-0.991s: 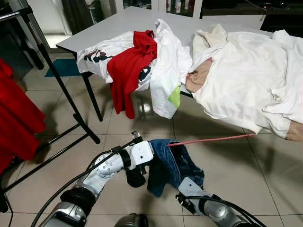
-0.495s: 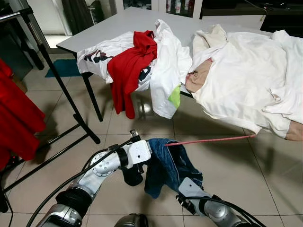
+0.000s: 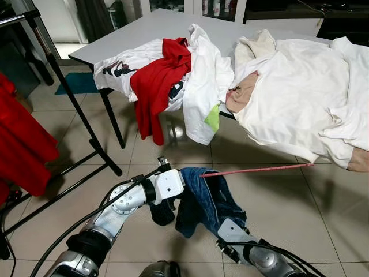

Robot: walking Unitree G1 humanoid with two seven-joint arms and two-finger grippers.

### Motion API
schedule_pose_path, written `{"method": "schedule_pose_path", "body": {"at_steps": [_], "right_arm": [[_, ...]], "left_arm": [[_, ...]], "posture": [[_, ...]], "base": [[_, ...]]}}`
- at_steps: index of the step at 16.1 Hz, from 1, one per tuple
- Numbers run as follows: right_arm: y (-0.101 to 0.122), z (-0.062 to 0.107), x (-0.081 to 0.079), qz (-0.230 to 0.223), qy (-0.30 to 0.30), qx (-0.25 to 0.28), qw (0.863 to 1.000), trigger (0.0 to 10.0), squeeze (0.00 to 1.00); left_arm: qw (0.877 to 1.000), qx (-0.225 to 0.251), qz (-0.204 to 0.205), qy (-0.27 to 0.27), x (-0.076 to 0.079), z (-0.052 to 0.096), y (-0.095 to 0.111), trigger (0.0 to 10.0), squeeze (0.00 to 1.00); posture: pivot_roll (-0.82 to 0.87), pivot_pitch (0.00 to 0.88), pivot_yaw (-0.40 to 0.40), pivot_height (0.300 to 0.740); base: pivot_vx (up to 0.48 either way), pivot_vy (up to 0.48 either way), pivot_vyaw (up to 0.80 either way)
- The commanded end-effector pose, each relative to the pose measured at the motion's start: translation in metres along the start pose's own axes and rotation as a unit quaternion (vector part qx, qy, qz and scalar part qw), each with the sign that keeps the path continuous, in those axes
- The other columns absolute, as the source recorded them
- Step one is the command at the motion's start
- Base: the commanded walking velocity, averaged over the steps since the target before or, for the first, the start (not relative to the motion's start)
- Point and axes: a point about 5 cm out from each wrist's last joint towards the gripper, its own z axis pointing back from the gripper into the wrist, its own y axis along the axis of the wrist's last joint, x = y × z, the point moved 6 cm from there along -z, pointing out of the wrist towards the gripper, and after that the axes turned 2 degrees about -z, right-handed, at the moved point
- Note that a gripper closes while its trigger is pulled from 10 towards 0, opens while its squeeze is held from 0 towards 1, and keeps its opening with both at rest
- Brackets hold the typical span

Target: Hang hanger

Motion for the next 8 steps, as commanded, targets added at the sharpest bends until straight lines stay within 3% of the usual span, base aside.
{"method": "schedule_pose_path", "body": {"at_steps": [1, 2, 8], "right_arm": [[-0.0058, 0.0012, -0.0018, -0.001, 0.000, -0.010, 1.000, 1.2, 0.00], [-0.0064, 0.0016, -0.0009, -0.003, -0.002, -0.010, 1.000, 0.0, 0.00], [-0.0117, 0.0037, 0.0039, -0.010, -0.018, -0.016, 1.000, 0.0, 0.00]], "left_arm": [[1.000, 0.008, -0.003, 0.003, -0.0034, 0.0008, 0.0053, 10.0, 0.00], [1.000, 0.008, -0.002, 0.003, -0.0028, 0.0007, 0.0050, 10.0, 0.00], [1.000, -0.010, 0.007, -0.004, 0.0043, 0.0016, -0.0045, 10.0, 0.00]], "posture": [[0.11, 0.000, 0.088, 0.740], [0.11, 0.000, 0.087, 0.740], [0.10, 0.000, 0.091, 0.740]], "base": [[0.000, 0.000, 0.00], [0.000, 0.000, 0.00], [0.000, 0.000, 0.00]]}}
